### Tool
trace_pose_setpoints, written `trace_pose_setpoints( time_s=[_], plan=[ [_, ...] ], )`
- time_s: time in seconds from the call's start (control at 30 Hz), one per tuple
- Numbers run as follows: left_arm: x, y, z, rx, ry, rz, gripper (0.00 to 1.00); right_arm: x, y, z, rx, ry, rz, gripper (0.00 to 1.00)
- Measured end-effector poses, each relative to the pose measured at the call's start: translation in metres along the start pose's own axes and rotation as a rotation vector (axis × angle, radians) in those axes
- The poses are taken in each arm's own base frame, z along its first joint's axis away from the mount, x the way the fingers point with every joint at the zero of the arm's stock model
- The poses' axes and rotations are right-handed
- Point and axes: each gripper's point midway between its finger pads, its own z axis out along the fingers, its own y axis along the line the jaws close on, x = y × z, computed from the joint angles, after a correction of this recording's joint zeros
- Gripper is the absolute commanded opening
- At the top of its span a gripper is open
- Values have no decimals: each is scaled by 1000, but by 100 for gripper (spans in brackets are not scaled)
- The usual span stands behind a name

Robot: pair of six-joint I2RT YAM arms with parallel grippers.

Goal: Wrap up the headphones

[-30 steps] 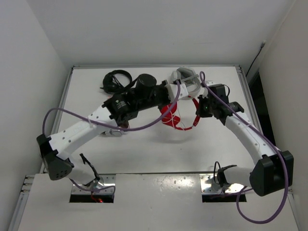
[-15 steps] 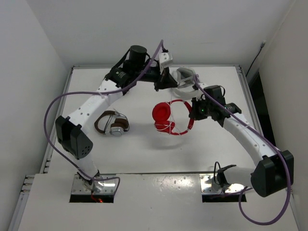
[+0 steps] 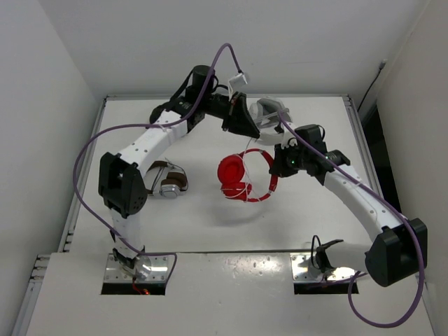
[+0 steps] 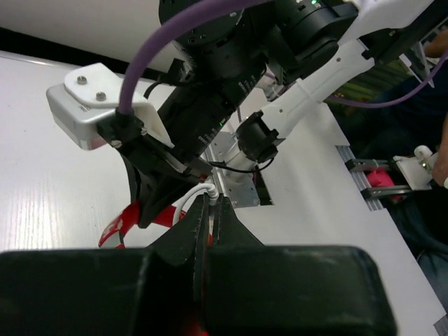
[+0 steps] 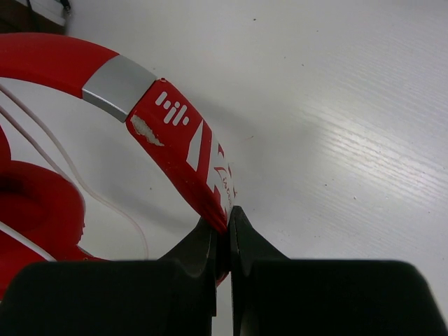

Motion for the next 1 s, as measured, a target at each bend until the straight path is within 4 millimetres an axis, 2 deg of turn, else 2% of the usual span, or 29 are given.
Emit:
trace_pose_setpoints(
  time_s=[0.13,0.23,0.33,0.47,0.63,0.87,1.0],
  plan=[
    [-10,1,-11,1,-21,10,0,4,12,1,-61,13,-35,0],
    [-27,5,-28,14,-36,29,0,11,24,1,-126,34,-67,0],
    [-41,16,-37,20,-42,49,0,13,32,0,-176,39,-85,0],
    [-34,22,-40,32,-35,20,0,15,38,-6,-212,39,-119,0],
    [-35,29,-53,26,-45,51,0,15,39,-15,-212,27,-144,0],
    [-13,51,-74,-7,-77,-2,0,13,15,-26,-155,25,-91,0],
    [-16,52,-86,-20,-94,2,0,6,13,-36,-140,15,-83,0]
  ],
)
